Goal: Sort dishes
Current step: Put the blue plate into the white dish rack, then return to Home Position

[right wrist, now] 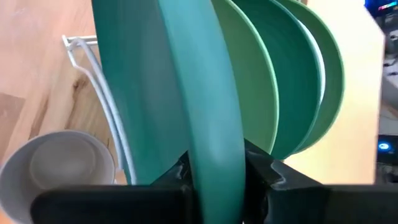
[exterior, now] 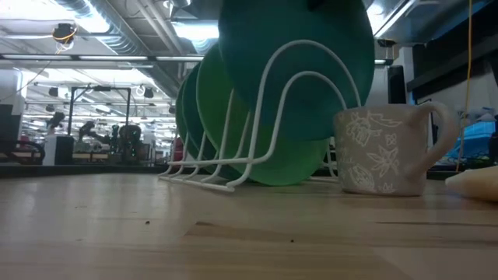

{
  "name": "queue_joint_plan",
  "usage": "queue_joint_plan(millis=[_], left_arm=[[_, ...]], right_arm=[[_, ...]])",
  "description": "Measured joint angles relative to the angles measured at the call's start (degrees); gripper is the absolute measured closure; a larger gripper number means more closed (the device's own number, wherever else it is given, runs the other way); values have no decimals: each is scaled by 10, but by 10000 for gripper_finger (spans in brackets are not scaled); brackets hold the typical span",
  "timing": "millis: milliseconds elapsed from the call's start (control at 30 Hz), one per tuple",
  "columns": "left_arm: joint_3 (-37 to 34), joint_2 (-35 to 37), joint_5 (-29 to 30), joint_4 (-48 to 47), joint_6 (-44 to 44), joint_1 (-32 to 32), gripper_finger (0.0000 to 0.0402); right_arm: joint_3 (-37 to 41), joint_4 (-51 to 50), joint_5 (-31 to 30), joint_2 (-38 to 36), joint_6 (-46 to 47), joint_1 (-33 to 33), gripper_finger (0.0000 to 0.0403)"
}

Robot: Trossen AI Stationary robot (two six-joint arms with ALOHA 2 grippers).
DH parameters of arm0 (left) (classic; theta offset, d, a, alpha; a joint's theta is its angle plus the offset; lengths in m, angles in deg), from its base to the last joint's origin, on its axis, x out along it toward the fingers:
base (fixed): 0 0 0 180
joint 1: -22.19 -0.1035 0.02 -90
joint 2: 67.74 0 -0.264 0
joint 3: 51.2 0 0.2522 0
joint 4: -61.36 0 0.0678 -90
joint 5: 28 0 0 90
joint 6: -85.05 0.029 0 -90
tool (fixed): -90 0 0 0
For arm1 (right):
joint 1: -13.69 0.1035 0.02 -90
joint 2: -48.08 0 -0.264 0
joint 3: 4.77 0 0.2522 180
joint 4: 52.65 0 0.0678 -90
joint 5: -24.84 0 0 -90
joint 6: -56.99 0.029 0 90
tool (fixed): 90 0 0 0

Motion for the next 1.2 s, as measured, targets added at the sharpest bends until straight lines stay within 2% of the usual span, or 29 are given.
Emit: queue_joint_plan(millis=[300, 500, 633, 767, 1000, 1200], left_arm=[[0, 0, 4, -2, 0, 13, 343], [0, 0, 4, -2, 0, 13, 343], [0, 0, 5, -2, 6, 13, 343], [0, 0, 15, -2, 18, 12, 343], [0, 12, 100, -2, 70, 13, 343], [0, 65, 118, -3, 160, 20, 343]], right_arm=[[0, 4, 74, 0, -2, -43, 342], [0, 3, 110, 0, -1, -62, 289], [0, 4, 102, 1, -1, -64, 245], [-1, 7, 84, 1, -2, -63, 220], [-1, -3, 26, -6, 12, -63, 212], [-1, -18, 24, -44, 34, -54, 212]])
